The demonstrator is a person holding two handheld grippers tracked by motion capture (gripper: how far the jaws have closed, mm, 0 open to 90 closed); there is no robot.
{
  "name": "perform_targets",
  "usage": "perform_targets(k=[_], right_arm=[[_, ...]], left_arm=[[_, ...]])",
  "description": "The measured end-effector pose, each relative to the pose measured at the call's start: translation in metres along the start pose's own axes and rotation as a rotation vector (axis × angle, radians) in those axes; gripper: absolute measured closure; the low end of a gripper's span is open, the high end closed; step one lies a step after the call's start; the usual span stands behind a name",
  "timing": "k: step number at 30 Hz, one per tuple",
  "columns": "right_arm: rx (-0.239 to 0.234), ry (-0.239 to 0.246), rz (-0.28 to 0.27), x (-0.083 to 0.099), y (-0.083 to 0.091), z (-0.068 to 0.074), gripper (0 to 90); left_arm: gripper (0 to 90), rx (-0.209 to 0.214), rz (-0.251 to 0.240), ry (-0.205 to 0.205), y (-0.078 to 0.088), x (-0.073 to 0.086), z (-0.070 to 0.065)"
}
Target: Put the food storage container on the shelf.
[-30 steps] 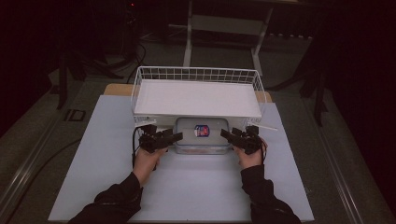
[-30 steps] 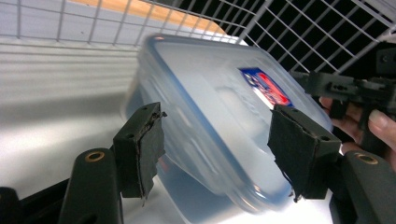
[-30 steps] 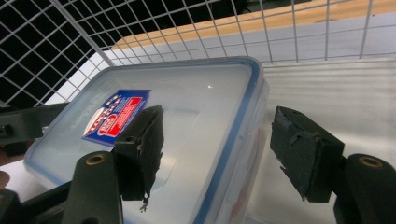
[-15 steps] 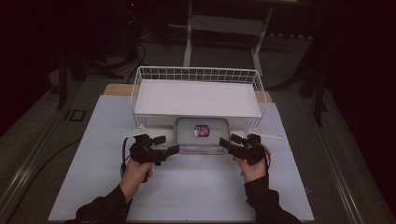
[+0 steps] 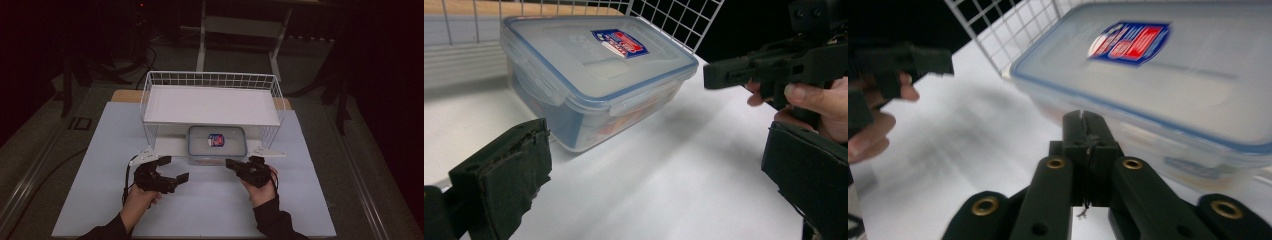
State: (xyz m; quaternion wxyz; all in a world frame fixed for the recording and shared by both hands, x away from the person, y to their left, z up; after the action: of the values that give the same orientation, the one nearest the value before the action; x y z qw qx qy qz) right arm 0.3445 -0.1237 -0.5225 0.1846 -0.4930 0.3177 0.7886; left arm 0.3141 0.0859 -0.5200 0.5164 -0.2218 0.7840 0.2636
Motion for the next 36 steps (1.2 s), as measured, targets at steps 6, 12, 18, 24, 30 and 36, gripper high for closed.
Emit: perform_targets(k=[6,12,18,24,30,36], right_arm=[[0.005,0.008,0.051,0.011,-0.017,0.0,89.9],[0.02,0.028,0.055,0.01,-0.034,-0.008,89.9],[0.025,0.009,0.048,0.005,-0.046,-0.011,89.9],[0.042,0.008,0.035,0.0,-0.056,-0.017,89.9],[0.061,-0.013,0.017,-0.006,-0.067,-0.023,89.9],[0.085,-0.01,0.01,-0.011,-0.075,-0.029,89.9]], left_arm=[[0.0,-0.012,-0.013,-0.001,0.001,0.002,0.005],[0.0,-0.042,-0.019,-0.012,0.003,0.006,0.013],[0.0,-0.037,-0.012,0.001,0.003,0.009,0.015],[0.0,-0.046,-0.023,-0.002,0.004,0.007,0.017],[0.0,-0.046,-0.029,-0.007,0.005,0.006,0.018],[0.0,-0.04,-0.03,-0.008,0.005,0.006,0.018]])
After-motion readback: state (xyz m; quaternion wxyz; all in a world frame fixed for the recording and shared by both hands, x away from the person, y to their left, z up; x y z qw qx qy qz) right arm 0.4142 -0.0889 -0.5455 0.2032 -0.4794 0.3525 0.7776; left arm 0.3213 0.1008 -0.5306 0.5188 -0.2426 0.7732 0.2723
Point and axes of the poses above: each handheld gripper's, and its own axes: y roughly backward along the jaws, x roughly out of its underside, z roughly to its left, the point moved 8 cm from there along -y, roughly forward along the jaws, and after that the axes turned 11 degrees about -z, right-handed, at the moved point
